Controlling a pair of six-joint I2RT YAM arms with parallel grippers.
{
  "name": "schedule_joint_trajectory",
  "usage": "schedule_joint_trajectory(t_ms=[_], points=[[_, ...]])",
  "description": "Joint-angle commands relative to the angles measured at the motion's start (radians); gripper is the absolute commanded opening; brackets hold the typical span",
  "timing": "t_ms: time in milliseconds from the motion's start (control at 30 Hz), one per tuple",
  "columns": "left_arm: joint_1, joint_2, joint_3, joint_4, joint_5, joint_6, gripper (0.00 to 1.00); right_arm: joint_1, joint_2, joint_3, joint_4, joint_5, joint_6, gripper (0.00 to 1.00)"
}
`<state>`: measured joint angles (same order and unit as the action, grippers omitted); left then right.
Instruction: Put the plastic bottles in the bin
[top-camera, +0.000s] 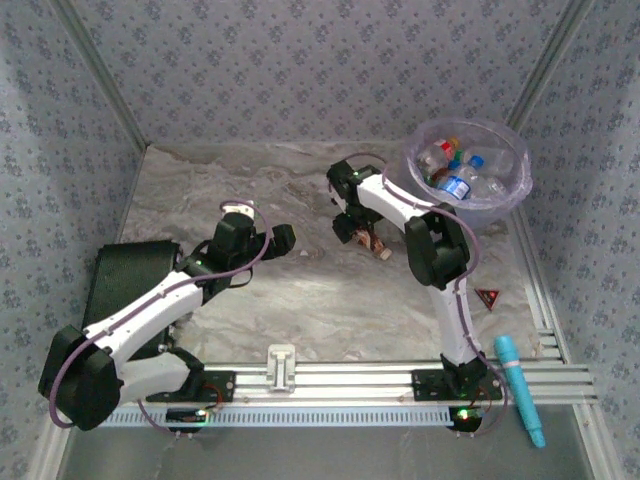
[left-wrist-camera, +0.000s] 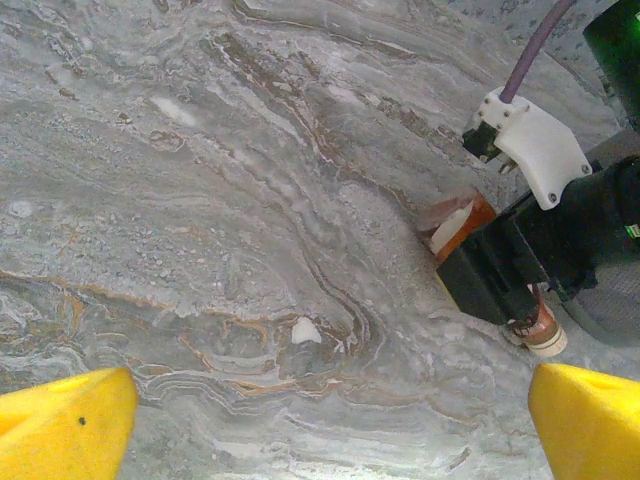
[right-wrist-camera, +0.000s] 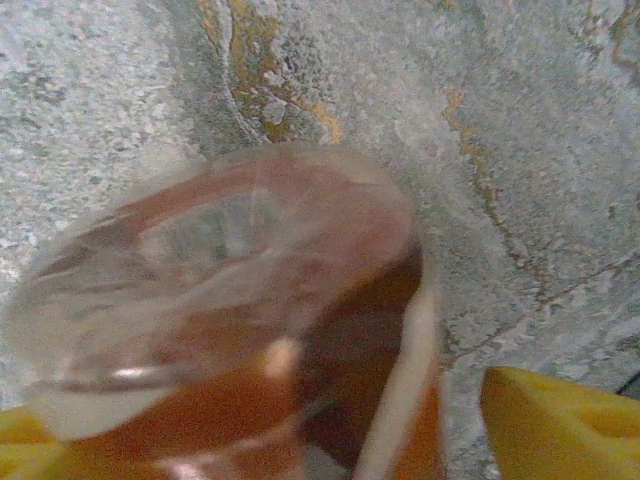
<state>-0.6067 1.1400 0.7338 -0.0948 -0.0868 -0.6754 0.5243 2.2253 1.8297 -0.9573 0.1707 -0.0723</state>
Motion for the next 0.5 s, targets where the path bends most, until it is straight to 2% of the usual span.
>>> schedule_joint_trajectory(t_ms=[0,300,467], points=[[0.008,0.01,0.012,0.015,0.014,-0.009,1.0,-0.007,-0.008,-0.02,0.04,-0.041,0.023,0.76],[0.009,0.008,0.008,0.018,0.015,-0.018,1.0,-0.008,-0.059,-0.022,0.034,-0.046,0.026,0.62],[0.01,0.009,0.009,0.019,0.013,-0.019,1.0,-0.003,-0.117,0.031,-0.023,-0.052,0.033,0.59]])
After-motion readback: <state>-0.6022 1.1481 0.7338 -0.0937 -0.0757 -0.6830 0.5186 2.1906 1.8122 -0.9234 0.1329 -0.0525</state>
